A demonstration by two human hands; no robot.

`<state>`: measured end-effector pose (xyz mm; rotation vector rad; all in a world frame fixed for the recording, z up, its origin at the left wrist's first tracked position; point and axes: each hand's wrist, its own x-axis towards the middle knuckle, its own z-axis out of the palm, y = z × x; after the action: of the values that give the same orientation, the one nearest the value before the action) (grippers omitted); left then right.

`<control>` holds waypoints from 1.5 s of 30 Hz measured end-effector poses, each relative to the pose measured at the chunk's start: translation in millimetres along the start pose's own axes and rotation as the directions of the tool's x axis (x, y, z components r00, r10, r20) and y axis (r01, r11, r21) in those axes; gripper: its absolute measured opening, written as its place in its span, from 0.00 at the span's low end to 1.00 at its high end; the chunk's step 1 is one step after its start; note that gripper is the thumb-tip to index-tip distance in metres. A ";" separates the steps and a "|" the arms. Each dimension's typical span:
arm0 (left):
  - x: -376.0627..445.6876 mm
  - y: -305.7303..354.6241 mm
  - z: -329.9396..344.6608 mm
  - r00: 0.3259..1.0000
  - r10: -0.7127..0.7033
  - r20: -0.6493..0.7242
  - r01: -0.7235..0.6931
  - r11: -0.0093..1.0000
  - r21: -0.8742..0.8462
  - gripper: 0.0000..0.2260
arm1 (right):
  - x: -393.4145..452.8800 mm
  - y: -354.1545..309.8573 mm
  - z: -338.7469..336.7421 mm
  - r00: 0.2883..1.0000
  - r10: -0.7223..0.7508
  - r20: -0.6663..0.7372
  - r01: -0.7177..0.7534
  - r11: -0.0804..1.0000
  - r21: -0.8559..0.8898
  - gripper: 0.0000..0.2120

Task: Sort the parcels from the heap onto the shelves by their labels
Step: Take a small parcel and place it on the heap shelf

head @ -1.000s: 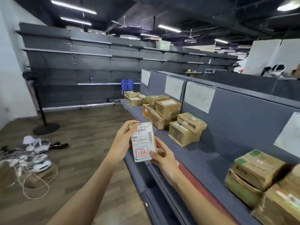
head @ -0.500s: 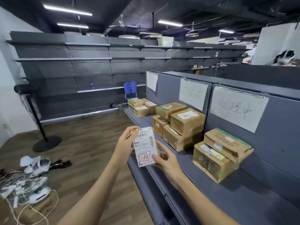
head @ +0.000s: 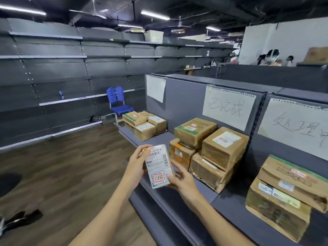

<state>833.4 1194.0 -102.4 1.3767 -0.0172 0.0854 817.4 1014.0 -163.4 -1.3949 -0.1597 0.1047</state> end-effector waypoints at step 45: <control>159.7 -229.7 66.9 0.788 -0.227 0.572 -0.331 0.627 0.705 0.13 | 27.7 126.9 -78.0 0.281 -0.109 -0.953 -0.574 0.777 -0.258 0.09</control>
<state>1011.3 1092.8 -304.4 2.2537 -0.6647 -0.3719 860.8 964.9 -300.0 -1.8642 1.1885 -0.5987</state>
